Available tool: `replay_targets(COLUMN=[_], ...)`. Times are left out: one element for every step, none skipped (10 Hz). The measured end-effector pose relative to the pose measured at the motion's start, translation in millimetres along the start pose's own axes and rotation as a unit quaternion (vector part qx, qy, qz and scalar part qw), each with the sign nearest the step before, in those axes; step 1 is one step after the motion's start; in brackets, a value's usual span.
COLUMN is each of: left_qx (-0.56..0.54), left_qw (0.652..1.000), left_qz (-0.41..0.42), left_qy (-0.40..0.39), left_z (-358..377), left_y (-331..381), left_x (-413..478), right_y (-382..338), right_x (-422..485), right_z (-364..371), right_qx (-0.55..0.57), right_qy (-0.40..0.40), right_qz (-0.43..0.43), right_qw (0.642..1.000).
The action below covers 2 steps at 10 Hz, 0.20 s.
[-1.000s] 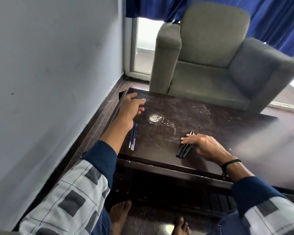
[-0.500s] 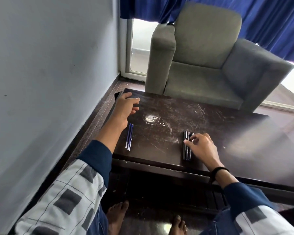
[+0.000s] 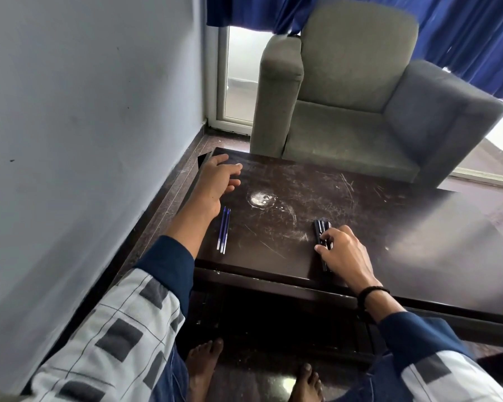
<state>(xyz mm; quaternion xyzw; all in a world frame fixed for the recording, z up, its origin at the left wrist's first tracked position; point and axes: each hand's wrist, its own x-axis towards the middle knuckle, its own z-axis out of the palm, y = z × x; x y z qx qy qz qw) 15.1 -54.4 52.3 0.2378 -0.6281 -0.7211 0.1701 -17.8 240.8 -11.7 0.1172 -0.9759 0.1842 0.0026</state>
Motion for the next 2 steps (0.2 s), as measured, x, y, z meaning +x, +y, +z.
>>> replay_targets(left_qx=[0.002,0.008], left_qw=[1.000,1.000], left_qz=[0.002,0.004], left_qy=[-0.005,-0.002], left_z=[1.6,1.9], left_y=[-1.8,-1.1], left_x=[0.6,0.3], right_y=[0.2,0.7], right_x=[0.4,2.7], right_z=[1.2,1.5], right_qx=[0.006,0.010], right_qy=[-0.001,0.001], right_qz=[-0.003,-0.002], right_qw=[1.000,1.000])
